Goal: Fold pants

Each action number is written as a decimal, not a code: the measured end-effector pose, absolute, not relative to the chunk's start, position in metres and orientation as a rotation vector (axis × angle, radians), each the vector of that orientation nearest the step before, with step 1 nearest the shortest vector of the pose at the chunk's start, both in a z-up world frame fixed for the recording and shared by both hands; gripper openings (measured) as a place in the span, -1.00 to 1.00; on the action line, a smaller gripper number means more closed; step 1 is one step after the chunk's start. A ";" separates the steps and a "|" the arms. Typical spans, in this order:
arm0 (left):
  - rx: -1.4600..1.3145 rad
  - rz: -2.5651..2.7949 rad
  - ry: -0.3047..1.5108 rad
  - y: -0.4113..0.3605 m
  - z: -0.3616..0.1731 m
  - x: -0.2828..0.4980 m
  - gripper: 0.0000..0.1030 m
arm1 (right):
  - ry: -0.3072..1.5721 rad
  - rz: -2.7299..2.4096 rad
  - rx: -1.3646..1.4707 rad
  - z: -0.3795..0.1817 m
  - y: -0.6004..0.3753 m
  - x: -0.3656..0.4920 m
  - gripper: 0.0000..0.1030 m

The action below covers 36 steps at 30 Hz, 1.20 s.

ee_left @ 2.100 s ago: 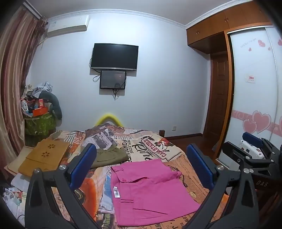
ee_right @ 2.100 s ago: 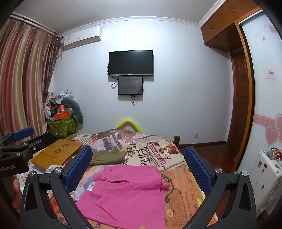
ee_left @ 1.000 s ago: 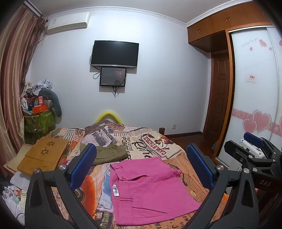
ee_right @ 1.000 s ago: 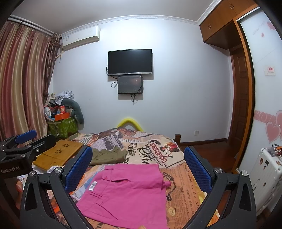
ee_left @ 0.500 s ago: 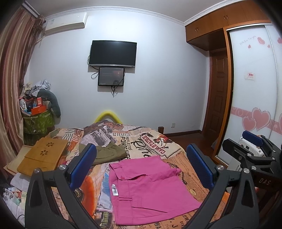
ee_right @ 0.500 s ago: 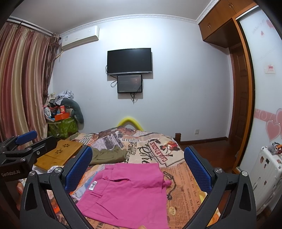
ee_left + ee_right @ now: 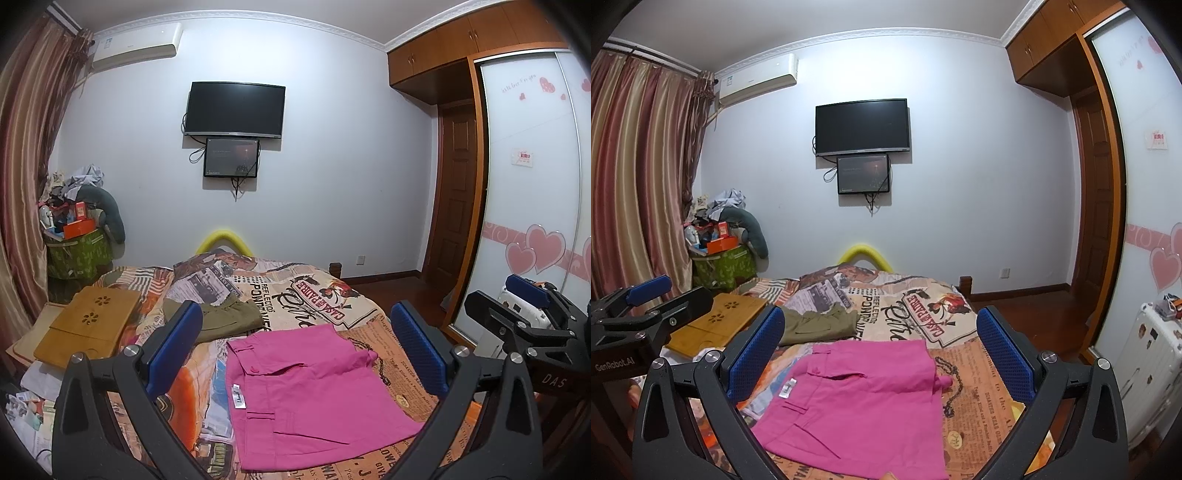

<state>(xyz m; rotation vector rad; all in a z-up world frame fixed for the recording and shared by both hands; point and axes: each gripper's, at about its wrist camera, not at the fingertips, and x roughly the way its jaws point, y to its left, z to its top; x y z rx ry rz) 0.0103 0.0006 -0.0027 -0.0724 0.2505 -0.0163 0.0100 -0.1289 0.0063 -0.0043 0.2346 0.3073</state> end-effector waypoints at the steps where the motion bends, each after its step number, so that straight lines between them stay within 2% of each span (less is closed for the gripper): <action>1: -0.073 -0.016 0.250 0.000 -0.003 0.010 1.00 | 0.235 0.307 -0.005 0.006 -0.128 0.009 1.00; 26: -0.073 -0.023 0.255 0.003 -0.005 0.012 1.00 | 0.245 0.309 -0.009 0.004 -0.128 0.014 1.00; 36: -0.059 0.040 0.353 0.015 -0.031 0.059 1.00 | 0.332 0.287 -0.018 -0.016 -0.130 0.044 1.00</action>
